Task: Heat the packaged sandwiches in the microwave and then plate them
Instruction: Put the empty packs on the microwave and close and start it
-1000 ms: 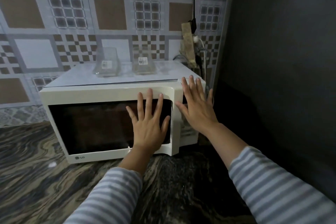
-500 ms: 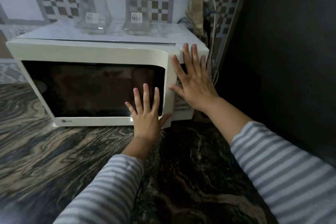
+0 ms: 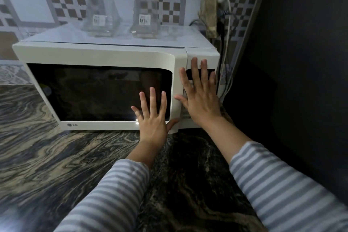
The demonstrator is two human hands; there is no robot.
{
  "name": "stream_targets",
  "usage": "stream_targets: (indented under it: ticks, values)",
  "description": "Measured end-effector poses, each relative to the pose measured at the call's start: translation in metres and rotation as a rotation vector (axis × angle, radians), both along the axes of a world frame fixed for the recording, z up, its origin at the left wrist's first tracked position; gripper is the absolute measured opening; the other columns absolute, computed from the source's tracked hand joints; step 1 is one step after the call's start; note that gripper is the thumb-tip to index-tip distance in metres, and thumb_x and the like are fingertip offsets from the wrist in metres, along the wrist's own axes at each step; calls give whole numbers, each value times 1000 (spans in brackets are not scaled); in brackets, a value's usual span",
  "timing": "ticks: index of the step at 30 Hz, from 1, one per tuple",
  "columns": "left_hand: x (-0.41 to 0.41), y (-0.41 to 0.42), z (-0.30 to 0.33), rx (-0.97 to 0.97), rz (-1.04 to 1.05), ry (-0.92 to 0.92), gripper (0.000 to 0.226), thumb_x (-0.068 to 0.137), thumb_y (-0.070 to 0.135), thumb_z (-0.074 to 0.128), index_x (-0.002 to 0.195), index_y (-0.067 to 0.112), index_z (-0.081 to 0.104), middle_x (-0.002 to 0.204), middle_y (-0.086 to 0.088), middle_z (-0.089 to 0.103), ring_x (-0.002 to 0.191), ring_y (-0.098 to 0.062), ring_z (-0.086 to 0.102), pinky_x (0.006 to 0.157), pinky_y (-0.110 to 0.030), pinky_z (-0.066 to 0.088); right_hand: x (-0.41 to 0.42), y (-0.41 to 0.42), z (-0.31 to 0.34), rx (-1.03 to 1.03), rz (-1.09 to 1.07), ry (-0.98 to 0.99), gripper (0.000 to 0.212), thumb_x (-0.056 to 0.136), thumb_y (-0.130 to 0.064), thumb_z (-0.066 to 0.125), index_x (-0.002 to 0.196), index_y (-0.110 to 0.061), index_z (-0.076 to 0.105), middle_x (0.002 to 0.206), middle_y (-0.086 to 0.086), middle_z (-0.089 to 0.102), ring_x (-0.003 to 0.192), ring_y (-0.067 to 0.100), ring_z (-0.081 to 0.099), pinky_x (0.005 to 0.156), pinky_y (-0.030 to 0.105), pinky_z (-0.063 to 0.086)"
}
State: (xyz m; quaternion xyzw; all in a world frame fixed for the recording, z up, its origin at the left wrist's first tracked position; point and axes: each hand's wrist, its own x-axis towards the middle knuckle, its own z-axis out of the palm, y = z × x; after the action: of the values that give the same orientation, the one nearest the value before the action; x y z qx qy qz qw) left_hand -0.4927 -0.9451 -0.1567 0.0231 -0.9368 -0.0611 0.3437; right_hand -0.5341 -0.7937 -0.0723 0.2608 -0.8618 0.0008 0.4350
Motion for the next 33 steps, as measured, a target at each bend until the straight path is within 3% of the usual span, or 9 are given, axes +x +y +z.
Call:
stream_targets:
  ticks: [4, 8, 16, 21, 27, 33]
  values:
    - [-3, 2, 3, 4, 6, -19, 96, 83, 65, 43, 152, 20, -5, 158, -14, -11, 141, -38, -28, 104, -72, 13, 0, -3, -1, 24, -73, 5, 87, 89, -57, 39, 150, -21, -12, 156, 17, 1, 144, 40, 4, 115, 57, 8]
    - [-6, 2, 6, -9, 10, -69, 93, 83, 64, 46, 152, 18, 3, 157, -15, -5, 143, -43, -7, 102, -74, 16, 1, -5, -2, 47, -98, 8, 82, 89, -55, 42, 150, -19, 1, 155, 17, 1, 143, 40, 4, 115, 59, 10]
    - [12, 4, 18, 14, 20, -195, 83, 92, 64, 30, 150, 26, -16, 155, -5, -29, 144, -37, -22, 111, -66, 5, 20, -2, 6, 60, -98, -132, 80, 92, -51, 46, 153, -18, 6, 159, 21, 4, 146, 41, 2, 114, 62, 7]
    - [47, 17, 8, 124, -21, -350, 72, 99, 52, 27, 151, 25, -15, 158, -1, -25, 145, -26, -24, 113, -63, 0, 58, 10, -37, -26, -92, -342, 70, 98, -41, 42, 154, -24, 4, 160, 16, -6, 147, 35, -8, 115, 60, 0]
    - [77, 34, -30, 133, 33, -677, 76, 96, 60, 17, 151, 19, -16, 160, 1, -20, 145, -20, -24, 114, -62, -4, 78, 24, -87, -18, -233, -621, 70, 100, -46, 34, 153, -25, -6, 156, 9, -26, 145, 29, -21, 114, 56, -10]
    - [84, 34, -41, 130, 34, -682, 74, 93, 65, 17, 155, 26, 3, 162, 2, -7, 147, -16, -15, 116, -55, -10, 69, 24, -91, -14, -254, -645, 70, 100, -47, 31, 152, -26, -12, 157, 7, -27, 145, 27, -24, 114, 55, -13]
